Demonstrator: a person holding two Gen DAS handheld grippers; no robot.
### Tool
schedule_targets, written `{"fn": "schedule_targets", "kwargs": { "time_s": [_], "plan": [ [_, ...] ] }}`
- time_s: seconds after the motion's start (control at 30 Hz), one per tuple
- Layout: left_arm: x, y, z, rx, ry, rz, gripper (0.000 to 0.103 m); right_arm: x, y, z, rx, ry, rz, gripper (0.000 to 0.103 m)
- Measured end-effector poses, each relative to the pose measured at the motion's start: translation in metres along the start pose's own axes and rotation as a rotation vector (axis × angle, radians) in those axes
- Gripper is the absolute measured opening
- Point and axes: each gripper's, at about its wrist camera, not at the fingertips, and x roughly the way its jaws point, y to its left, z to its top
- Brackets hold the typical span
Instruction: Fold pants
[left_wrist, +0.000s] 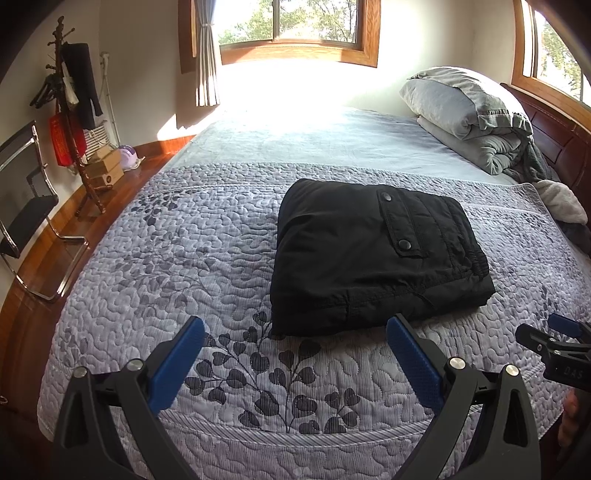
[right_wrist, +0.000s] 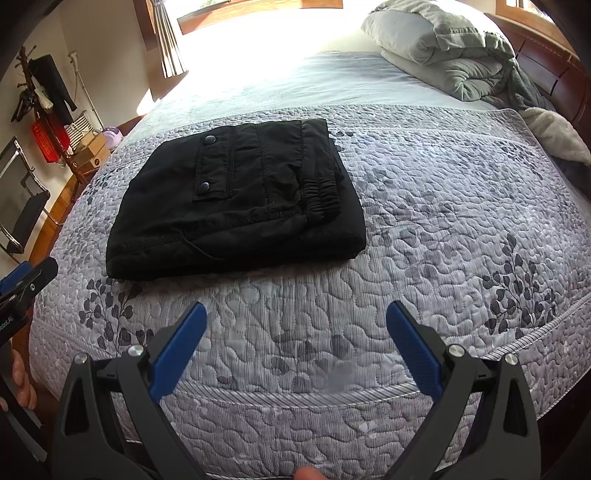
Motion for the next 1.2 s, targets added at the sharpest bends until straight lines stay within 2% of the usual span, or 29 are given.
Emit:
{"fn": "schedule_targets", "kwargs": {
  "time_s": [1.2],
  "plan": [
    [0.0005,-0.003,0.0005,0.019,-0.003,0.002,0.099,0.0023,-0.0024,-0.0019,0.003,0.005,0.001,0.097]
  ]
}}
